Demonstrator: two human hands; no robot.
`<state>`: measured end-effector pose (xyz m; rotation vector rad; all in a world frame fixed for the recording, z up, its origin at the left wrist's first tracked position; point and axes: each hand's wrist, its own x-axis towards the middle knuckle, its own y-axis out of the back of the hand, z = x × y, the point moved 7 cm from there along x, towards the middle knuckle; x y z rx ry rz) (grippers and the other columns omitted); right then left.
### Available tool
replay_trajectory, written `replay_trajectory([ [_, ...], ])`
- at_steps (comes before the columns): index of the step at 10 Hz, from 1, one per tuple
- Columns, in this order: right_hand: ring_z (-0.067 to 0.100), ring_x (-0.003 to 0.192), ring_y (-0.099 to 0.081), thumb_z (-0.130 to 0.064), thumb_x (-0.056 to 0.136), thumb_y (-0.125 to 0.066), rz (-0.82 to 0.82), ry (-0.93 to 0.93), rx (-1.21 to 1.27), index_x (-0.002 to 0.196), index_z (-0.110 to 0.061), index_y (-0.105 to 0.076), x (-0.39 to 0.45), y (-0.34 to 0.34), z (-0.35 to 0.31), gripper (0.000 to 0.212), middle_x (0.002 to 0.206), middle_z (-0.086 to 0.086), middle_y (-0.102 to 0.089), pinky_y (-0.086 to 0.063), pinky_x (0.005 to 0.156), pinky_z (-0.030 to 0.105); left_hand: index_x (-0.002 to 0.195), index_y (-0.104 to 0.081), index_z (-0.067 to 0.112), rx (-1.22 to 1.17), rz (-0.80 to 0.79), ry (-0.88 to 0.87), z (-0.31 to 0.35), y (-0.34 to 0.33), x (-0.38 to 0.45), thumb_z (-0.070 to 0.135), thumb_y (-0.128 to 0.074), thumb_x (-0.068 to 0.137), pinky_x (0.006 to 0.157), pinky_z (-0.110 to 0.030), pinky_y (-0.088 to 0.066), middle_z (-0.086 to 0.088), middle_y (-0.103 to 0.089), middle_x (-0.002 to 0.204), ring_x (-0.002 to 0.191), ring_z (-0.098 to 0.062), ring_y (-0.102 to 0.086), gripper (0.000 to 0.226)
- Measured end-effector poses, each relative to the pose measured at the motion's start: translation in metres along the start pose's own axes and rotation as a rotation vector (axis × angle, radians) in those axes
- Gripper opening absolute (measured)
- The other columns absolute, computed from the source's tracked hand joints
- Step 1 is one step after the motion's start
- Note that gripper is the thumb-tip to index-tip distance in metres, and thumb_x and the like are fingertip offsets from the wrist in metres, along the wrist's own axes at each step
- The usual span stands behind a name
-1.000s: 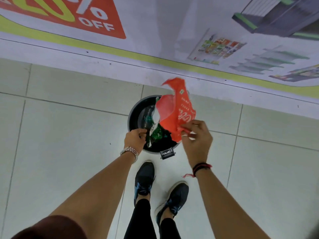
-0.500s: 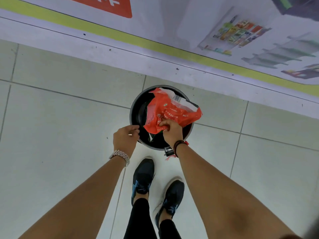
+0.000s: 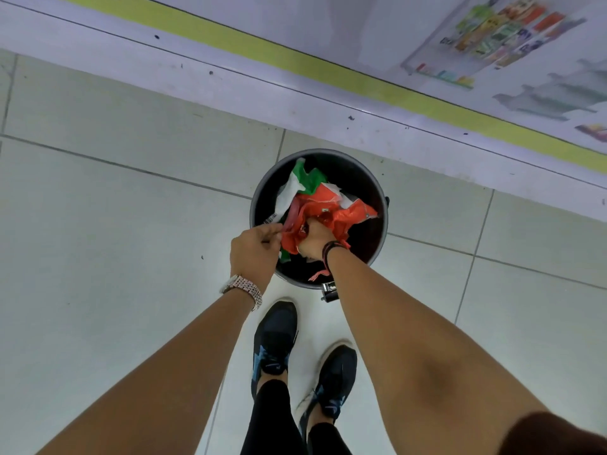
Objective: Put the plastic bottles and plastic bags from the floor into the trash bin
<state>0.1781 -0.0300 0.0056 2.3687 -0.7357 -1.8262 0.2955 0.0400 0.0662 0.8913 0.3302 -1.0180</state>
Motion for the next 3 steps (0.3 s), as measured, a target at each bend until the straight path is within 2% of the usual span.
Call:
replay_trajectory([
  [1, 0.032, 0.1, -0.062, -0.004, 0.083, -0.056, 0.063, 0.052, 0.066, 0.121, -0.011, -0.052, -0.024, 0.013, -0.002, 0.038, 0.112, 0.016, -0.064, -0.054, 0.089, 0.041, 0.11, -0.068, 0.016, 0.068, -0.056, -0.011, 0.011, -0.002, -0.005, 0.017, -0.057, 0.088, 0.079, -0.022, -0.051, -0.006, -0.075, 0.099, 0.081, -0.014, -0.067, 0.024],
  [2, 0.031, 0.104, -0.062, -0.007, 0.084, -0.053, 0.215, 0.108, 0.053, 0.121, -0.015, -0.055, -0.074, 0.035, -0.004, 0.038, 0.117, 0.013, -0.066, -0.053, 0.092, 0.041, 0.115, -0.064, 0.015, 0.188, -0.059, -0.06, 0.039, 0.004, -0.028, 0.019, -0.05, 0.091, 0.077, -0.03, -0.053, -0.01, -0.072, 0.103, 0.089, -0.026, -0.068, 0.028],
  [3, 0.031, 0.123, -0.051, -0.005, 0.084, -0.053, 0.352, 0.173, -0.08, 0.131, -0.012, -0.047, -0.106, 0.055, -0.006, 0.048, 0.132, 0.013, -0.057, -0.045, 0.103, 0.043, 0.122, -0.056, 0.012, 0.357, -0.047, -0.181, 0.067, 0.008, -0.048, 0.018, -0.044, 0.092, 0.091, -0.04, -0.05, -0.014, -0.065, 0.117, 0.108, -0.033, -0.061, 0.032],
])
